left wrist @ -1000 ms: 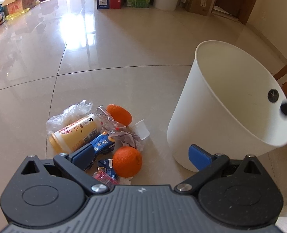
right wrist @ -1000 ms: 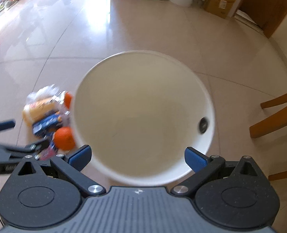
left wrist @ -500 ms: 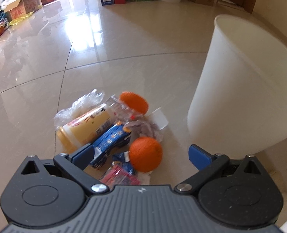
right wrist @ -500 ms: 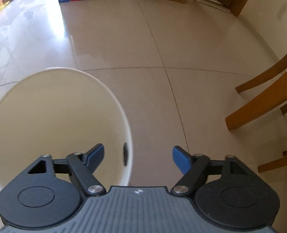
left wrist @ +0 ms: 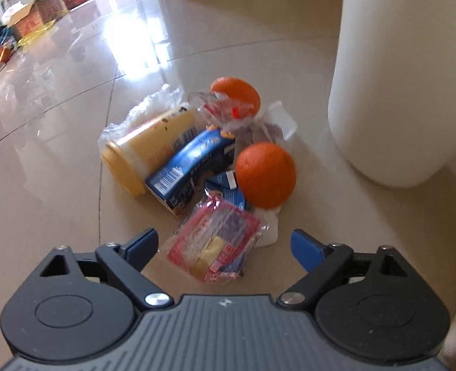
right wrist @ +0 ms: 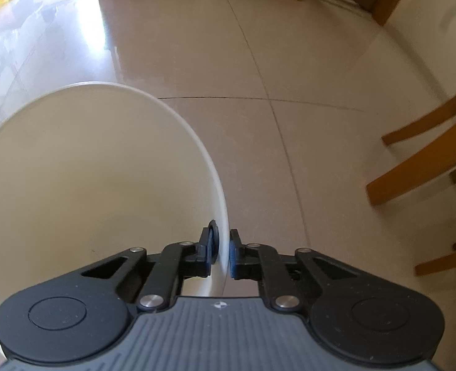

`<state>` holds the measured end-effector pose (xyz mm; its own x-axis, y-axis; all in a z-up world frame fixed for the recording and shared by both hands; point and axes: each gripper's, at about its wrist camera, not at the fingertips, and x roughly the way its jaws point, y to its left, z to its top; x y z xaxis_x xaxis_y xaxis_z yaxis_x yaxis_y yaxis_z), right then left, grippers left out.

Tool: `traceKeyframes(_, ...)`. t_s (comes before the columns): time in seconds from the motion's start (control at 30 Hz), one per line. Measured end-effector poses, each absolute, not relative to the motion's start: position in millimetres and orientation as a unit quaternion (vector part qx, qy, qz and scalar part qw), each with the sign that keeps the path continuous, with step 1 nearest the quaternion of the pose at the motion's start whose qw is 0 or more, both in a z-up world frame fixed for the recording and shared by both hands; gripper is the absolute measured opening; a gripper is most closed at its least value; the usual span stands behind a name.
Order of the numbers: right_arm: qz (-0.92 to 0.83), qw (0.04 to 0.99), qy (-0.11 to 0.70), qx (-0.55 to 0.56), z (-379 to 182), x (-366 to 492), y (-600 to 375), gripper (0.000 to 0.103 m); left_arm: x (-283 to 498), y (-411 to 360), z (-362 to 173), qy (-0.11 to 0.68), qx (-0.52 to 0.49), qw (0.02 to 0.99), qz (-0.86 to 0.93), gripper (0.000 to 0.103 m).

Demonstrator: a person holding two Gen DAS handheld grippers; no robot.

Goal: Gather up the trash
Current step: 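Grasp the red-and-white snack wrapper with the left gripper while the right gripper holds the bin rim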

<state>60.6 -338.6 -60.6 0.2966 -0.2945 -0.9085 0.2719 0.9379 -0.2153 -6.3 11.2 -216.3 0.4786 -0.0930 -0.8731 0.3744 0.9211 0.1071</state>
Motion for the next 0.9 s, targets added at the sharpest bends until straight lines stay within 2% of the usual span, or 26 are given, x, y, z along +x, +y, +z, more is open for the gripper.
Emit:
traceKeyframes(0.3,-0.175,0.807,0.564,0.002,-57.4,60.7,-341.3,0.013,16.1,16.8,-255.9,0.496,0.273,0.785,-0.252,0.092)
traceKeyframes(0.53,-0.178,0.805,0.566,0.011,-55.2,61.8,-341.0,0.012,39.9,24.5,-268.5,0.533,0.228,0.768,-0.270,0.090)
traceKeyframes(0.6,-0.179,0.804,0.566,0.009,-55.5,62.4,-340.8,0.012,44.1,24.1,-272.7,0.538,0.225,0.767,-0.267,0.083)
traceKeyframes(0.7,-0.178,0.805,0.566,0.007,-55.8,62.0,-340.5,0.013,50.0,26.6,-277.4,0.549,0.216,0.763,-0.265,0.079)
traceKeyframes(0.83,-0.178,0.806,0.565,0.009,-57.0,61.3,-341.1,0.012,51.7,30.3,-271.2,0.549,0.204,0.767,-0.263,0.067)
traceKeyframes(0.9,-0.179,0.805,0.565,0.009,-56.9,61.4,-340.9,0.012,50.7,32.7,-264.8,0.549,0.198,0.769,-0.260,0.066)
